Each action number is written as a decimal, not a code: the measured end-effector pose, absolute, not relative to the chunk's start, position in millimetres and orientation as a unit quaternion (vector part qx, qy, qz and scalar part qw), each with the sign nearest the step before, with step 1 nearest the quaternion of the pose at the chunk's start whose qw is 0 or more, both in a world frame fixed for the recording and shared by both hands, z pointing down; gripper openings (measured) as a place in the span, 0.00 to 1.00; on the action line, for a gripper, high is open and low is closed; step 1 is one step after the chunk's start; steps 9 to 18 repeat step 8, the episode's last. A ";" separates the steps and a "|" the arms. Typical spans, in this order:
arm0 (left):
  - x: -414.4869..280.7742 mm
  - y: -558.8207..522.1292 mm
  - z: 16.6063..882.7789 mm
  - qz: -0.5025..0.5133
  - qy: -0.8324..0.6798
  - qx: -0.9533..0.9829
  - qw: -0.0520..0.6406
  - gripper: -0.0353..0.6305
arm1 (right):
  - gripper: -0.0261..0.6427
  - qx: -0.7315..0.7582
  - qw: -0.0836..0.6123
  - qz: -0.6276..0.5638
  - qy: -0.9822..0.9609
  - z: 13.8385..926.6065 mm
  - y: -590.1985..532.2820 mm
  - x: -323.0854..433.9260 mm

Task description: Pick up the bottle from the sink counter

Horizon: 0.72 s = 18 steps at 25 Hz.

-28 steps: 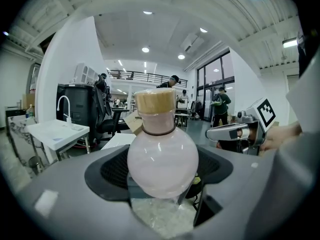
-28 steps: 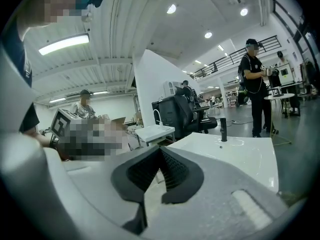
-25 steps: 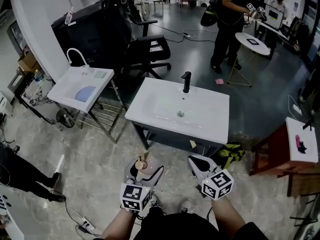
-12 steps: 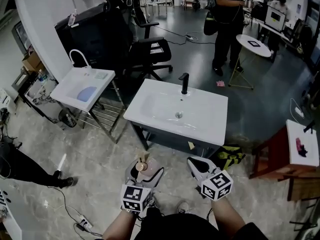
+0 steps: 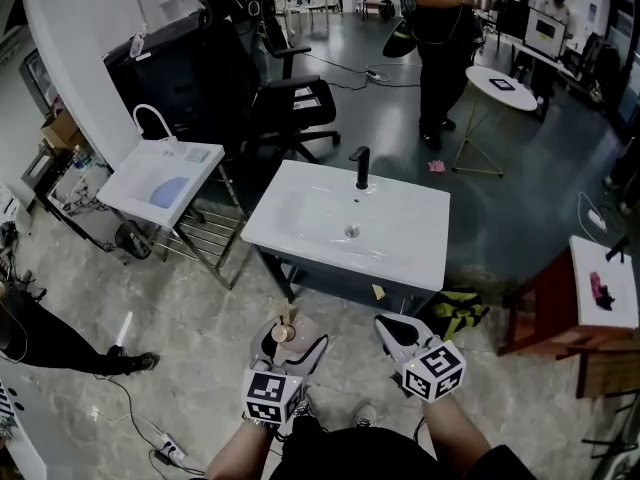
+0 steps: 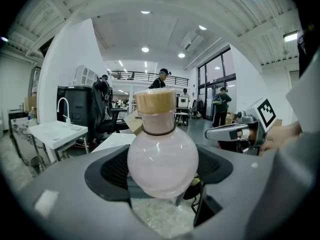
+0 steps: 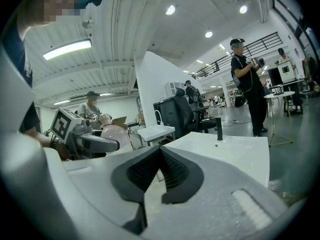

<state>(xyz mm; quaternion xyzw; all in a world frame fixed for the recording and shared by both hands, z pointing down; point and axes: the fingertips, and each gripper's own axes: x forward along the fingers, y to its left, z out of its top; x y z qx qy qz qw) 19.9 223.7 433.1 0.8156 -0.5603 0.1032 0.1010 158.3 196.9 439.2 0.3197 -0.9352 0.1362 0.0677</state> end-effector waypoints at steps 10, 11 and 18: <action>20.6 217.8 432.2 0.106 -0.557 0.818 0.101 0.65 | 0.04 0.322 0.069 0.137 -0.934 439.4 192.3 158.4; 20.6 217.8 432.2 0.106 -0.557 0.818 0.101 0.65 | 0.04 0.322 0.069 0.137 -0.934 439.4 192.3 158.4; 20.6 217.8 432.2 0.106 -0.557 0.818 0.101 0.65 | 0.04 0.322 0.069 0.137 -0.934 439.4 192.3 158.4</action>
